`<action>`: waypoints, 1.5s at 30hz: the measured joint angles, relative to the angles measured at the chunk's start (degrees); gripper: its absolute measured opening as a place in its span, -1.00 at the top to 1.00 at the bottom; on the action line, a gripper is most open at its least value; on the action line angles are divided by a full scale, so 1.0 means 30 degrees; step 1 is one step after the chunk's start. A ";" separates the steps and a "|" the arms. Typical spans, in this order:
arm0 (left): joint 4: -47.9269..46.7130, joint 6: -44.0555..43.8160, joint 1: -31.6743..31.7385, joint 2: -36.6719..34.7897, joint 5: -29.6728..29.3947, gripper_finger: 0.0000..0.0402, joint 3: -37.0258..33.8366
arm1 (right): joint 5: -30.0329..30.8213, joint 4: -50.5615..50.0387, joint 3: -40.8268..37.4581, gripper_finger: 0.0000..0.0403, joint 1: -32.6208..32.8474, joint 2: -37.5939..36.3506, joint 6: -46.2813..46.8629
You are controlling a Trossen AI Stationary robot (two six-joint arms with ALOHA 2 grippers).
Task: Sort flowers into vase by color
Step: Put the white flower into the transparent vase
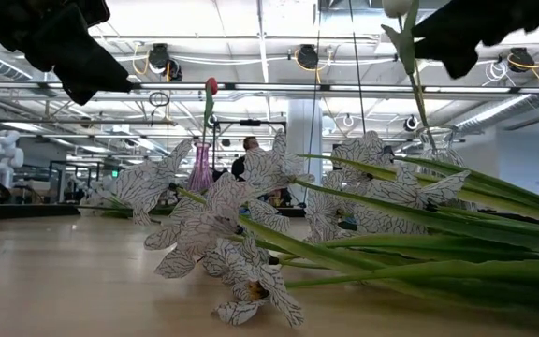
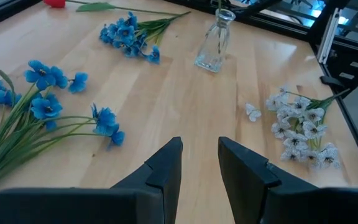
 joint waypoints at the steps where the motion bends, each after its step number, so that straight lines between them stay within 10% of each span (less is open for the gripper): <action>1: 0.0000 -0.0007 0.0000 0.0000 0.0000 0.44 0.0000 | 0.0007 -0.1885 0.0986 0.12 0.0000 0.0049 0.0242; 10: -0.0015 -0.0022 0.0000 0.0000 0.0000 0.44 0.0000 | 0.0022 -1.4092 0.7806 0.15 0.0000 0.0414 0.6867; 21: -0.0007 -0.0029 0.0000 0.0005 0.0000 0.44 0.0000 | -0.2824 -2.1177 0.8547 0.71 0.0007 0.3796 1.6259; 29: -0.0007 -0.0201 0.0000 0.0001 -0.0238 0.44 0.0000 | -0.6049 -2.1528 0.8547 0.94 0.0233 0.7066 1.9132; 45: -0.0179 -0.5041 -0.0383 0.1963 -0.0590 0.53 0.2038 | -0.4335 -1.9834 0.8540 1.00 0.6583 0.8890 2.8139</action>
